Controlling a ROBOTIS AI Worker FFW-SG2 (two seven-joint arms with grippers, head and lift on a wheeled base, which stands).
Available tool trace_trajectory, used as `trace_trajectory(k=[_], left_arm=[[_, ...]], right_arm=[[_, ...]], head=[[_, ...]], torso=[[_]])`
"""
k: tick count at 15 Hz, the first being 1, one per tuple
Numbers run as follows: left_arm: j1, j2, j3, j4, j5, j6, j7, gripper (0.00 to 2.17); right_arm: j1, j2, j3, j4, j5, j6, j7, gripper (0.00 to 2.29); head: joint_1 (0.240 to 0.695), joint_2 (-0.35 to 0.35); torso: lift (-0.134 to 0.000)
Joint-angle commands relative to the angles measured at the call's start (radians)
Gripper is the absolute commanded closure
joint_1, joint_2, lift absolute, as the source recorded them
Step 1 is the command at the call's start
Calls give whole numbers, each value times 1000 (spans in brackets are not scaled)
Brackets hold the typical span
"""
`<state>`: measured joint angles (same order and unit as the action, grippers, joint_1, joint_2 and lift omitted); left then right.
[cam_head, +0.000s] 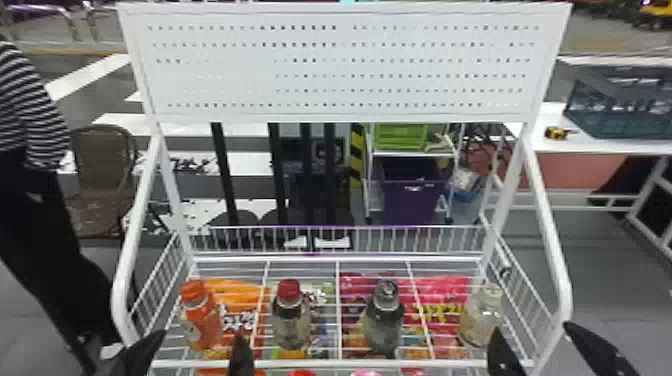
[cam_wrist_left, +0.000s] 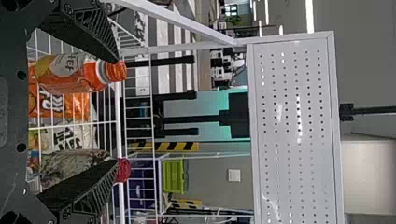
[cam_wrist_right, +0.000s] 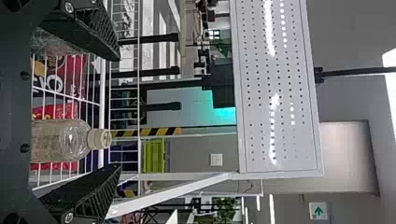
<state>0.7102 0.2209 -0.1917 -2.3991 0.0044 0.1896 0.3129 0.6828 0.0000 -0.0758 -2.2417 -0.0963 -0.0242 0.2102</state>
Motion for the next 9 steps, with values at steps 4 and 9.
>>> trace_trajectory(k=[4, 9], left_arm=[[0, -2, -5, -3, -12, 0, 0, 124], [15, 0, -15, -2, -20, -25, 15, 124]], right_arm=[[8, 1, 1, -1, -3, -10, 0, 90], [27, 1, 16, -26, 0, -10, -5, 90]], head=[[499, 0], [499, 0]], torso=[[0], [0]])
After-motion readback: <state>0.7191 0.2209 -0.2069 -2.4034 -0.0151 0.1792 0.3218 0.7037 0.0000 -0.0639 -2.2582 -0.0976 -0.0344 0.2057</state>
